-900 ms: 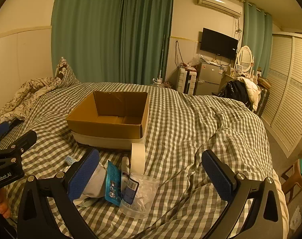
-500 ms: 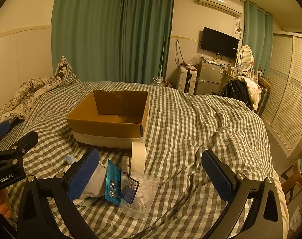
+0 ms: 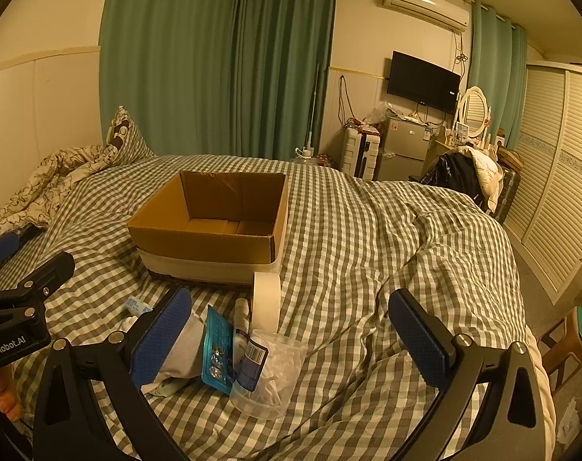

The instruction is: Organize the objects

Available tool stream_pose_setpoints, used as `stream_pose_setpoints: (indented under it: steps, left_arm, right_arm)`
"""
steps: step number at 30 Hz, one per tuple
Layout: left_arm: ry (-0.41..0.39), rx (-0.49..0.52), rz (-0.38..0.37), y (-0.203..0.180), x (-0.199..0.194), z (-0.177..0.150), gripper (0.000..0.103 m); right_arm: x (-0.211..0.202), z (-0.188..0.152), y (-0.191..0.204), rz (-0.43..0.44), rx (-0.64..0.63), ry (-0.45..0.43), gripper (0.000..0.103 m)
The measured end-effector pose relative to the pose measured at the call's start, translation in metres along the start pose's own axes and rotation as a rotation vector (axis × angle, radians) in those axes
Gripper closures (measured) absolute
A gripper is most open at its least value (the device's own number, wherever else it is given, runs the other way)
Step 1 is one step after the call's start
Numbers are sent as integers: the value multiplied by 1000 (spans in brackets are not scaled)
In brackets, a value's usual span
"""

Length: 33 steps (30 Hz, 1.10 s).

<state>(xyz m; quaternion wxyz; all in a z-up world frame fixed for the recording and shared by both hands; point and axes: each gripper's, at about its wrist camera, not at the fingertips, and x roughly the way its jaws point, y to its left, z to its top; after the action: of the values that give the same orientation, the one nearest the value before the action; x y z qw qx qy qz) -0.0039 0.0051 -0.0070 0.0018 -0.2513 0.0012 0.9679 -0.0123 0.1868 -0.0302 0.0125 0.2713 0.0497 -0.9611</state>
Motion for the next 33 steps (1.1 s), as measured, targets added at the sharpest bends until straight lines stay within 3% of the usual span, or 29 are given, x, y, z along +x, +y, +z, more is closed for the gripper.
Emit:
stream_pose_setpoints:
  steps: [33]
  left_arm:
    - [27, 19, -2, -6, 4, -5, 0]
  right_arm:
    - [3, -3, -2, -9, -10, 31, 0]
